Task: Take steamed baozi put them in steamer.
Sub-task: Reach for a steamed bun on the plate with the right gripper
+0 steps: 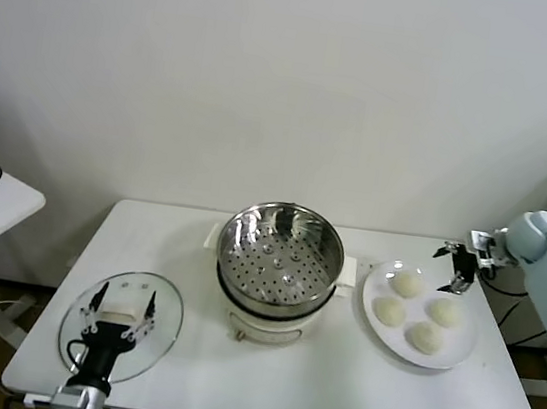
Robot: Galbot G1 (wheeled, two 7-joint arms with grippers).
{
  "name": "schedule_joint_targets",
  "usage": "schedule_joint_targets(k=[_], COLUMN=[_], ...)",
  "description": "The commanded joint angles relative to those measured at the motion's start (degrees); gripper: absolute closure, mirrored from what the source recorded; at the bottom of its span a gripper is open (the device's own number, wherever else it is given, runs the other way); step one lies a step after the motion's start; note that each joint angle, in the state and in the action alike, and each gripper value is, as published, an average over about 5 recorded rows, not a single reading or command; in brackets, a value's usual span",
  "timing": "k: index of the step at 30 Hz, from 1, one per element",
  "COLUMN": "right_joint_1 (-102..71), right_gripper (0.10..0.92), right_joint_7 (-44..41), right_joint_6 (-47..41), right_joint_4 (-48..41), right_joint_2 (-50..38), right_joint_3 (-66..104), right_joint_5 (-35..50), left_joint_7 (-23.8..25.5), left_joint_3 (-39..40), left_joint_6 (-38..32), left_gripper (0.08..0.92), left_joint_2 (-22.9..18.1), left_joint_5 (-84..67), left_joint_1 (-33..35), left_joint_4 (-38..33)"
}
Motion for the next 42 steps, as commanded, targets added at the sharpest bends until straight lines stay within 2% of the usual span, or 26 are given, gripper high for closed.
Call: schedule_joint_targets(k=[1,10,19,36,42], right_joint_1=[4.97,2.82,1.76,0.8,0.71], right_gripper=[0.203,0.203,0.203,0.204,0.254], right_joint_7=[-1.6,3.77,6.96,7.23,7.06], right_joint_6=[1.25,3.33,3.8,4.17,4.21], right_joint_4=[-9.8,-15.68,-17.93,-19.12,-19.07], right_joint_2=[6.94,12.69,14.55,15.12,15.04], right_joint_3=[-4.44,1.35,3.61,6.63,6.97], right_joint_5=[-5.59,-10.67,-12.51,-16.04,-15.9], left_joint_7=[-0.09,-0.05,-0.06,-0.16,-0.2], left_joint_3=[0.0,-0.92,-1.14,-1.18,-1.21], left_joint_6=[0.37,0.49,0.35,0.24,0.21], left_gripper=[0.177,0.177,0.177,0.177,0.177], left_joint_2=[0.13,0.63,0.61,0.5,0.42], left_joint_5=[-0.06,-0.53,-0.64,-0.65,-0.65], left_joint_1=[-0.36,-0.45,-0.41,0.08,0.17], left_joint_4=[0.16,0.75,1.43,1.55,1.54])
